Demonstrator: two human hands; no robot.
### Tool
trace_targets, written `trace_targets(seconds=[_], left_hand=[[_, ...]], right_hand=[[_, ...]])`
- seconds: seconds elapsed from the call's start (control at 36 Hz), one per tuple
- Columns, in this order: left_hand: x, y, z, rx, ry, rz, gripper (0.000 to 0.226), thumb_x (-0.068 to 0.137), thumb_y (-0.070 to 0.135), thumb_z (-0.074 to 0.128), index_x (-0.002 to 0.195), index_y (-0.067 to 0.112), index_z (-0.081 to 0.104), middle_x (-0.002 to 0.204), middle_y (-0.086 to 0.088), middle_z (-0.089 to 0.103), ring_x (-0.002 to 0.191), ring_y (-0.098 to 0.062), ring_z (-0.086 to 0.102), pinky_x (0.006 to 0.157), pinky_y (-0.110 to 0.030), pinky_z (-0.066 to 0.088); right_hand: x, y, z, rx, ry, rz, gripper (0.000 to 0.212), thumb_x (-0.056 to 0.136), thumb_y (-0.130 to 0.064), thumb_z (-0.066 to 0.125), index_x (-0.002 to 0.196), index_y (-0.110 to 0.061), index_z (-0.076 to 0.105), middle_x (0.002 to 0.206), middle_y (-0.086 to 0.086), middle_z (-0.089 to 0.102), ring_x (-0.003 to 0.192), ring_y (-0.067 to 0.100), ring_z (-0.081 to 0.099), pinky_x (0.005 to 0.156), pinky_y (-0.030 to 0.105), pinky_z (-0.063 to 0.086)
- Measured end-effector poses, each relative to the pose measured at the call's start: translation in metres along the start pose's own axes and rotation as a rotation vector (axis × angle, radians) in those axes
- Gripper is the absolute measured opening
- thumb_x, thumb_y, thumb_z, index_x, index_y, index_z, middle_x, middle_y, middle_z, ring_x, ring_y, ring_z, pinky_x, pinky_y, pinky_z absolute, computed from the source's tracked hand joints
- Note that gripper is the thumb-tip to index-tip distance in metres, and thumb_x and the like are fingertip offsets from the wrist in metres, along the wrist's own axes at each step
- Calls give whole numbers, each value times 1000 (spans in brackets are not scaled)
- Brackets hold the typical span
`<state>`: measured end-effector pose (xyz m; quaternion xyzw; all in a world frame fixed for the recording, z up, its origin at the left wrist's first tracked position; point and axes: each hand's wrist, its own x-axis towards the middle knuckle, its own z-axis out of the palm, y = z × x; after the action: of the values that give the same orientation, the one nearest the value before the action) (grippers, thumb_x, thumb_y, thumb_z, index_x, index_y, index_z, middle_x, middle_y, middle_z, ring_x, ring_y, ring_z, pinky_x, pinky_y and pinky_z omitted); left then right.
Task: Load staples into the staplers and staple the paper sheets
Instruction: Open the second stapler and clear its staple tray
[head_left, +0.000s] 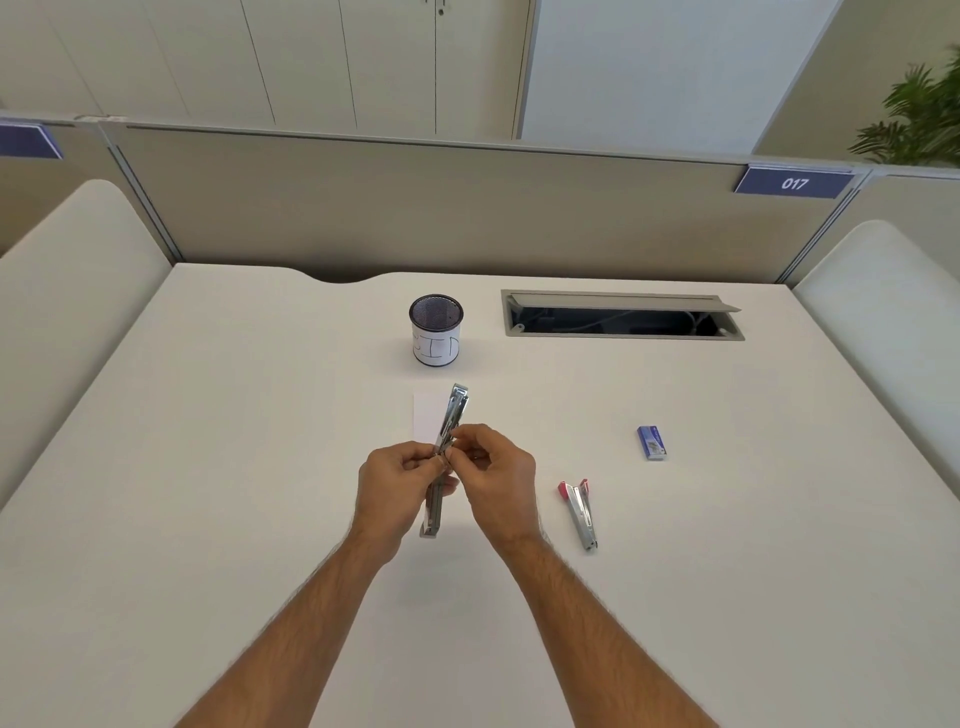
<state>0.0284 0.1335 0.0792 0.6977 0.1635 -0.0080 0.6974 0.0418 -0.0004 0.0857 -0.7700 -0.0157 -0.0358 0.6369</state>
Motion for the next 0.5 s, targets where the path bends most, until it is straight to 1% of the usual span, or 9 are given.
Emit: trace_targets(seconds=[0.06,0.14,0.19,0.36,0.42,0.5], left_hand=[[0,0,0,-2,-1,2,12,91,8,72,87,15,82,80,-10,80,74,-29,79,70,-32,65],[0,0,0,-3,-12,-7,13,92,8,71,88,15,82,81,-11,80,75,-29,79,71,-32,65],[0,-2,-1,-14,-18,-23,15,92,6,69,88,14,82,82,-12,80,76,-30,79,72,-34,65],[0,-5,0,-53,-40,-55,15,93,5,69,87,12,82,83,-16,79,78,-34,79,75,-39,65],[0,-7,0,-59,-48,-67,16,94,4,68,87,10,81,84,-18,79,78,-36,79,77,-41,65],[1,-11,0,-59,-52,-83,16,94,1,66,89,6,80,84,-21,78,78,-38,78,79,-44,65]], right_hand=[[0,2,0,-24,-3,8,17,89,-8,69,100,-17,78,92,-8,77,85,8,73,75,16,56],[1,2,-1,-79,-14,-2,15,90,-10,69,96,-18,79,92,-9,75,87,6,71,76,15,54],[3,1,-1,-114,-28,-18,14,90,-9,68,93,-18,79,91,-8,73,87,7,69,76,17,53],[5,3,-3,-189,-61,-81,12,92,-4,67,96,-9,78,96,-1,68,88,4,66,72,10,47],[5,4,-4,-171,-58,-86,12,93,-1,66,94,-6,77,97,3,65,87,2,64,68,7,47],[4,5,-4,-149,-44,-83,11,92,1,66,91,-4,76,100,7,62,87,1,63,65,7,47]])
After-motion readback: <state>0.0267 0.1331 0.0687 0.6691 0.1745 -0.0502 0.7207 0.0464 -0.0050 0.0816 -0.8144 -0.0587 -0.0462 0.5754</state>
